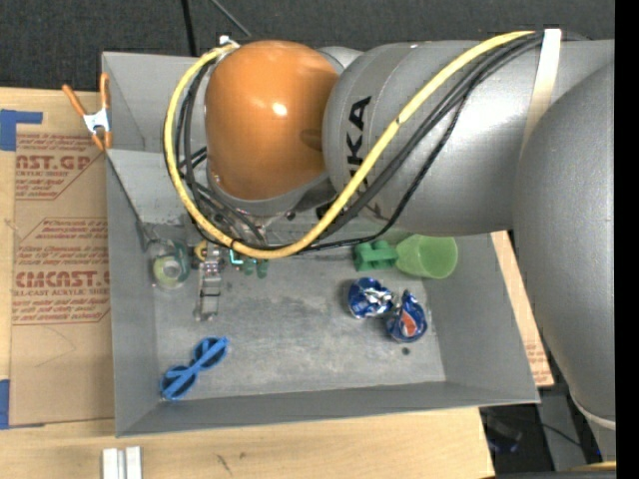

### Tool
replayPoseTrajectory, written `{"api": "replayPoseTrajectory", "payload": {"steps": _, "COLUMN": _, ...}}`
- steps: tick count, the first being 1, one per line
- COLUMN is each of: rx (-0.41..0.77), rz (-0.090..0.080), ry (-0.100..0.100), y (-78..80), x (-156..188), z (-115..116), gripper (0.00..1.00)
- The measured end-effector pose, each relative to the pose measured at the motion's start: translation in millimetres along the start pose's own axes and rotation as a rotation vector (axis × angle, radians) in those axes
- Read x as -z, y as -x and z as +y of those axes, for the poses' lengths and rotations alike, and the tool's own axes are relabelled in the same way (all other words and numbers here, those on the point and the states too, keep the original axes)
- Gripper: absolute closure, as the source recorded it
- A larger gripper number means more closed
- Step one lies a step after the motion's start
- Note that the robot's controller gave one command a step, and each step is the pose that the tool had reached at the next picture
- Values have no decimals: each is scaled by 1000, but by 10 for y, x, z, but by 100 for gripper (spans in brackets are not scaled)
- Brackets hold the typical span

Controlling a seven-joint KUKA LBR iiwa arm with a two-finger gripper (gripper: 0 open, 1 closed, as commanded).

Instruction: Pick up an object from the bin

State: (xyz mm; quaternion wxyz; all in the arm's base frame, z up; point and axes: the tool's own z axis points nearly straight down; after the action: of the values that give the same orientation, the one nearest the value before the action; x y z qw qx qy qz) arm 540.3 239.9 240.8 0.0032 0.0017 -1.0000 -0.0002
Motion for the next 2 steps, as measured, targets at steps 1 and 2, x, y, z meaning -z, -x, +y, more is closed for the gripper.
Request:
{"api": "replayPoseTrajectory", "payload": {"steps": 1, "rx": 691, "rz": -11, "ry": -2, "y": -502, "x": -1716, "z": -75, "gripper": 0}}
{"api": "replayPoseTrajectory", "payload": {"steps": 2, "rx": 817, "rz": -9, "ry": -1, "y": -541, "x": -1408, "z": 29, "gripper": 0}}
